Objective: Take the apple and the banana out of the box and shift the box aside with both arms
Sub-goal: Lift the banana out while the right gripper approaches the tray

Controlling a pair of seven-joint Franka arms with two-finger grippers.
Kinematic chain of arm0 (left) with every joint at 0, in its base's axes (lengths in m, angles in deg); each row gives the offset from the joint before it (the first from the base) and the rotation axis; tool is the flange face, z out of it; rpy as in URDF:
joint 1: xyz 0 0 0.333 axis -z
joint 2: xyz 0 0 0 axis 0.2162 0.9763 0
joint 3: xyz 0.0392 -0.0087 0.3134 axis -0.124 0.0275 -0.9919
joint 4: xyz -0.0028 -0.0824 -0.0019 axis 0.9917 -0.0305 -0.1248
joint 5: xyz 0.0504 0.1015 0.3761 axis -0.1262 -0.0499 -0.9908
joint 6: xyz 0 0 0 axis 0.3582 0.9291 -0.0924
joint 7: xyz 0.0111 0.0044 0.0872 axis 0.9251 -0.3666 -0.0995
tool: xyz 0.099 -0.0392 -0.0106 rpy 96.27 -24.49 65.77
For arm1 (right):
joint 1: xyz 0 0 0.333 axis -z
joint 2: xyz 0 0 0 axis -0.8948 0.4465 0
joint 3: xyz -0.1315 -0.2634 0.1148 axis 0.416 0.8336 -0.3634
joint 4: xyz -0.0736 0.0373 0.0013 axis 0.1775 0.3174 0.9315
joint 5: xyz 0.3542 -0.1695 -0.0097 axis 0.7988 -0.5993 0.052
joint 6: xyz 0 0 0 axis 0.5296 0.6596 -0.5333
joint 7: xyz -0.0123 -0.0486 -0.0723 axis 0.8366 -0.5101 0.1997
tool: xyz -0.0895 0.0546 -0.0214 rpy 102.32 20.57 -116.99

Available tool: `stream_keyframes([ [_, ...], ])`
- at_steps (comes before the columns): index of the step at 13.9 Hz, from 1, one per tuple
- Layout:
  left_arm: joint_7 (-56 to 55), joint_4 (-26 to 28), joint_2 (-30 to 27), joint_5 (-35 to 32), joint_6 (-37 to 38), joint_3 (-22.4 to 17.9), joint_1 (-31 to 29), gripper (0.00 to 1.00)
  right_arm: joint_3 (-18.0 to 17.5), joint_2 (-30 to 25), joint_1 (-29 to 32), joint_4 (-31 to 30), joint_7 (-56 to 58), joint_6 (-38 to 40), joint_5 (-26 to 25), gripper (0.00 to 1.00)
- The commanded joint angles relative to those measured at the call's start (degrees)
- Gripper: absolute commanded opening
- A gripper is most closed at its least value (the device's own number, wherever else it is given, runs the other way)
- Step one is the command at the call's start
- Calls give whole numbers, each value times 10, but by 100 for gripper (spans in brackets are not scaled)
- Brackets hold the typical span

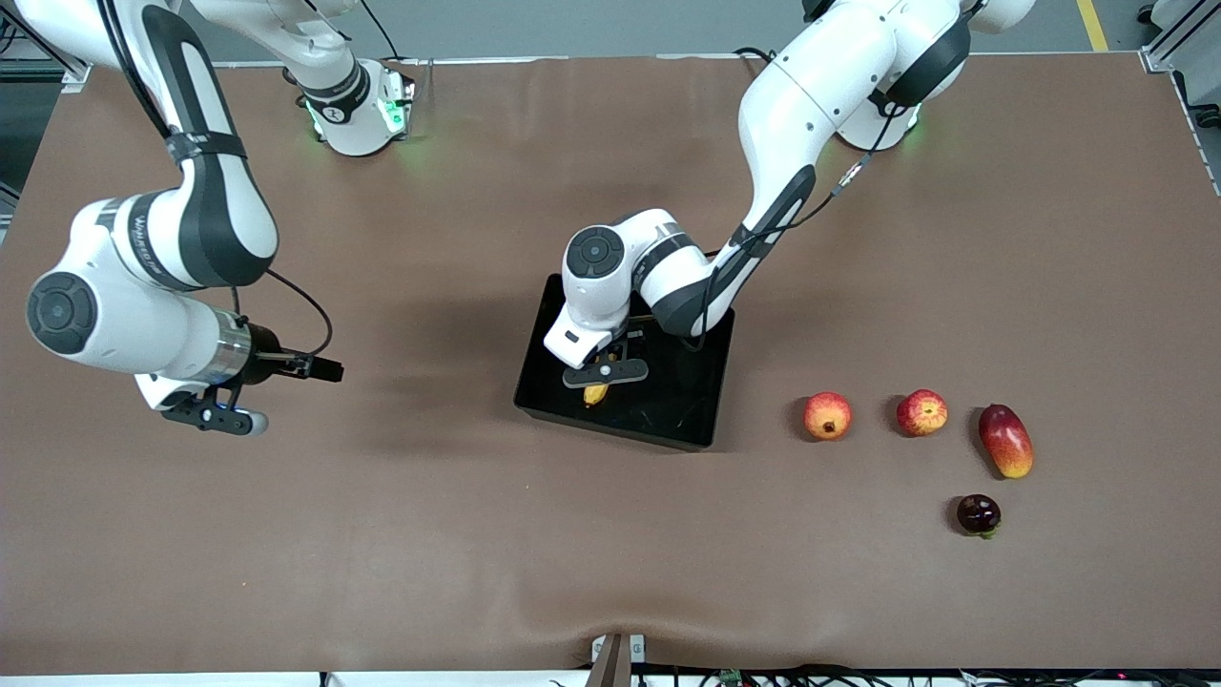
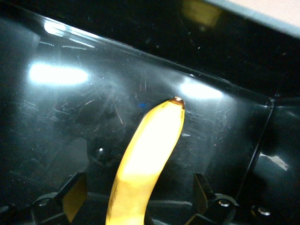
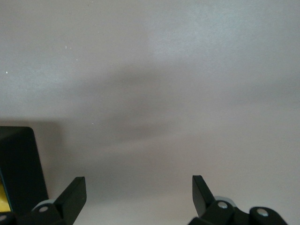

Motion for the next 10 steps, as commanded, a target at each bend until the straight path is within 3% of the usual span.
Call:
stream_keyframes([
  [1, 6, 2, 2, -11, 5, -3, 2, 100, 2, 4, -12, -2, -22, -12, 8, 100],
  [2, 7, 2, 4, -11, 5, -3, 2, 100, 2, 4, -11, -3, -22, -11, 8, 100],
  [3, 6, 2, 6, -11, 4, -3, 2, 87, 2, 2, -10, -12, -22, -7, 8, 100],
  [6, 2, 2, 6, -7, 4, -3, 2, 25, 2, -12, -1, -53, -14, -9, 7, 100],
  [7, 2, 1, 6, -6, 4, -2, 2, 15, 2, -12, 6, -53, -12, -9, 8, 100],
  [10, 0, 1, 4, -3, 5, -2, 2, 0, 2, -9, 7, -53, -12, -21, 7, 100],
])
